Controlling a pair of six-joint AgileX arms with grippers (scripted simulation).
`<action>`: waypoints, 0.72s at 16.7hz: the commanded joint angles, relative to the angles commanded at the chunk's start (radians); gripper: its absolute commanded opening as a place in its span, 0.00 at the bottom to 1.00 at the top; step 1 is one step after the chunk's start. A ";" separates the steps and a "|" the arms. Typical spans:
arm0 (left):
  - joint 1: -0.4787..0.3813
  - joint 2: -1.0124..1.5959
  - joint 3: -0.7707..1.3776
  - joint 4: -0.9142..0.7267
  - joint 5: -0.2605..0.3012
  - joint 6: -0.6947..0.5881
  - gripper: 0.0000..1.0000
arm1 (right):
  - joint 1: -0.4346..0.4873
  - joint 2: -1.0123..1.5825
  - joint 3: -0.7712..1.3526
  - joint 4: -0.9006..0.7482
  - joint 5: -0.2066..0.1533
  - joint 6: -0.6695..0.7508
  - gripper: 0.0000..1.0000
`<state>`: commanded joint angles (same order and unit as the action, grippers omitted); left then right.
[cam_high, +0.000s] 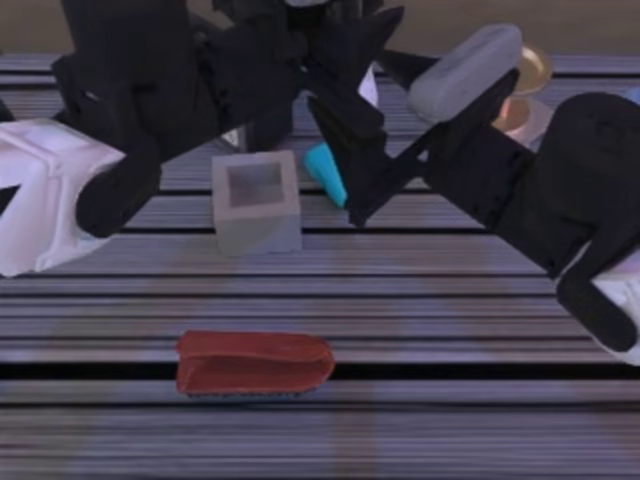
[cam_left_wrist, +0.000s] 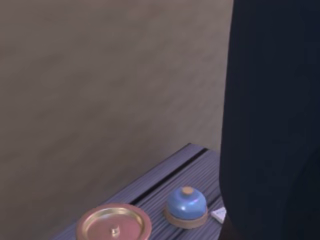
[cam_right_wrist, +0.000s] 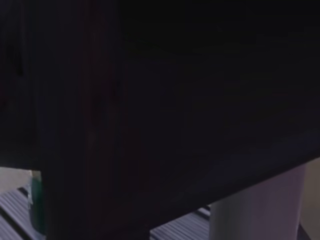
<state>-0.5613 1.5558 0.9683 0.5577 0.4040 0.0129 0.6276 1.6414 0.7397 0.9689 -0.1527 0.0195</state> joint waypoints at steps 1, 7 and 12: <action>0.000 0.000 0.000 0.000 0.000 0.000 0.00 | 0.000 0.000 0.000 0.000 0.000 0.000 1.00; 0.000 0.000 0.000 0.000 0.000 0.000 0.00 | 0.000 0.000 0.000 0.000 0.000 0.000 1.00; 0.044 -0.025 -0.023 -0.004 0.041 -0.003 0.00 | -0.010 -0.075 -0.072 0.001 -0.013 0.001 1.00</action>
<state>-0.5174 1.5312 0.9453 0.5542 0.4448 0.0095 0.6174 1.5669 0.6673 0.9694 -0.1657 0.0206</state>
